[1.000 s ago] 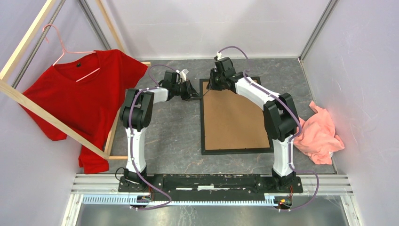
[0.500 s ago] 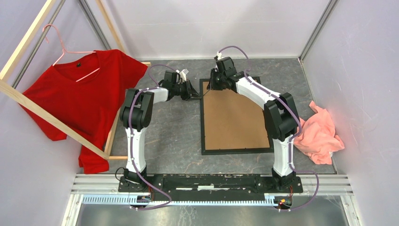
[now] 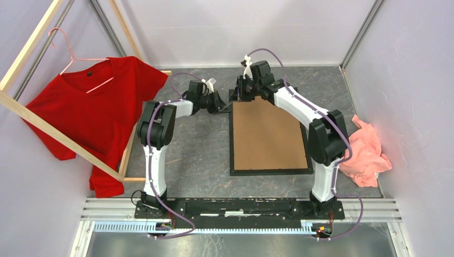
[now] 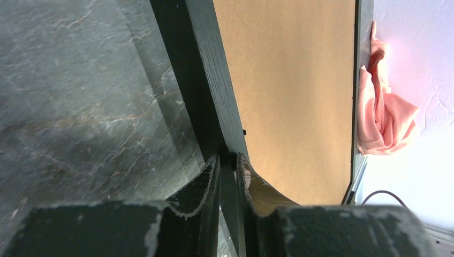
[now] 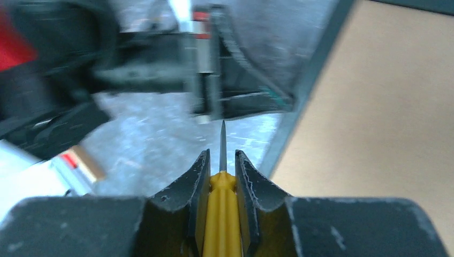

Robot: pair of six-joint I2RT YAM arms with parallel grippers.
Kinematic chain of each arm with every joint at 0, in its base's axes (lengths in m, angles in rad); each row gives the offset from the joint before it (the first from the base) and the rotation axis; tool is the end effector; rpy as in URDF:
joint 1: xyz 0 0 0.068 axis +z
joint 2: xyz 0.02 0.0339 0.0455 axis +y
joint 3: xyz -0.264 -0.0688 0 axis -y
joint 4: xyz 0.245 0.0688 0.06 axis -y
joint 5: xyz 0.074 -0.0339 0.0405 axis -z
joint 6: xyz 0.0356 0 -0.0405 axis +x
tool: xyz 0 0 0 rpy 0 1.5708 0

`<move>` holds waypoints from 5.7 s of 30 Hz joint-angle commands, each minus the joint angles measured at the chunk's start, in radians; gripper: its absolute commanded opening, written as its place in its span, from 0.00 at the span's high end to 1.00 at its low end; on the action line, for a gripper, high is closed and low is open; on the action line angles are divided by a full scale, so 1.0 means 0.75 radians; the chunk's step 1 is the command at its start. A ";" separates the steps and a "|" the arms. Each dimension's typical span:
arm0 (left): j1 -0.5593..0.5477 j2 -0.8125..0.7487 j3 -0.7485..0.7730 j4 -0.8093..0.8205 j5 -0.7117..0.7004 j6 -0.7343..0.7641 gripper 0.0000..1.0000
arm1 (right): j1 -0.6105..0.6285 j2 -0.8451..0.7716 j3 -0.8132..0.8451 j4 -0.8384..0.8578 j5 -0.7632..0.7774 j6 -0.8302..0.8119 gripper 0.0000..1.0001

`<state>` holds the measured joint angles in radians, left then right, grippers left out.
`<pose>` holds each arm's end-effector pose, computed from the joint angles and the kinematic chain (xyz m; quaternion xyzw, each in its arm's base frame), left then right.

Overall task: Take the photo out of the frame
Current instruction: Release the photo frame item from the photo frame, then adjust the photo frame at the center of the board.

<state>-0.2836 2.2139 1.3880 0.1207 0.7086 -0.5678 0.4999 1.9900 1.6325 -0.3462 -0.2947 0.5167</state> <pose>0.4404 -0.1525 0.1198 0.0235 0.8634 -0.4493 0.2282 0.3991 0.2297 0.2552 -0.0541 0.8981 0.3186 0.2982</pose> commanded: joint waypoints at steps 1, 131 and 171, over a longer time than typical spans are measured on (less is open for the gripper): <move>-0.076 0.035 -0.037 -0.042 -0.081 0.000 0.80 | -0.030 -0.220 0.018 0.100 -0.297 0.005 1.00; -0.137 -0.851 -0.339 -0.951 -0.380 1.827 0.32 | -1.209 -1.082 -0.995 0.518 -0.822 -0.042 1.00; -0.822 -0.748 -0.468 -0.906 -0.615 2.735 0.26 | -1.269 -1.077 -1.046 0.593 -0.842 0.019 1.00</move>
<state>-0.8780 1.6363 1.0027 -0.5140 0.2043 1.4193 -0.4465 1.1973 0.8524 0.0521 -0.9089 0.5270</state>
